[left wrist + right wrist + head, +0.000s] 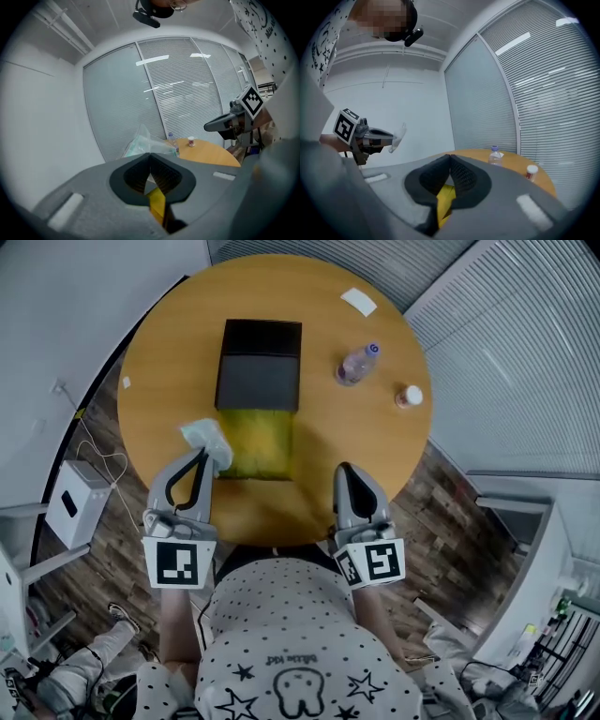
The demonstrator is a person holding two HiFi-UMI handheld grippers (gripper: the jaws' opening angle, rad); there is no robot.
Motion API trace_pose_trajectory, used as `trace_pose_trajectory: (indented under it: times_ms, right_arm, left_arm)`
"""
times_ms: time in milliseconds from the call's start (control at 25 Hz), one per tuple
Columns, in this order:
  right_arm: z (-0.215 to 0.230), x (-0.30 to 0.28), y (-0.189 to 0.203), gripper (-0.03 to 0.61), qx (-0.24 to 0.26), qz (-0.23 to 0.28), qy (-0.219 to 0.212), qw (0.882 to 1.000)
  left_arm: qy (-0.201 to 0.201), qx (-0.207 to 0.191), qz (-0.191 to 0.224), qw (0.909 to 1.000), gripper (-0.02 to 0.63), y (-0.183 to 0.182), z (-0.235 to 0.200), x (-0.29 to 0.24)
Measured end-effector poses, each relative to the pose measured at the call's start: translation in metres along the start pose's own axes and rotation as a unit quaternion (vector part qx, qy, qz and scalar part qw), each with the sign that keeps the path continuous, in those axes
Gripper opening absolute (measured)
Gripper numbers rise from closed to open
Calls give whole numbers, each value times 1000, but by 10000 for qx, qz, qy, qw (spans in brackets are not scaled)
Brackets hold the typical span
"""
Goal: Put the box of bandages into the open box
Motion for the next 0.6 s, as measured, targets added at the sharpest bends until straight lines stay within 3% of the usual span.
trace_pose_trajectory:
  times_ms: [240,600]
  right_arm:
    - [3,5,1,5,-42,9,156,9999]
    - [12,11,5,5,-115,-43,435,9990]
  left_arm:
    - [601,62,-273,9978,12,5,2,-24]
    - [1103,128,-752,9910,11,37,8,-72]
Point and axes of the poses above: the fingertips, and each gripper's own axes: x backward along the fingers, z to its right, y out of its underside, the point moved 9 cm from there along x, backward along the fingers, and after that the axes turned 6 degrees about y, right-handed, at the moved point
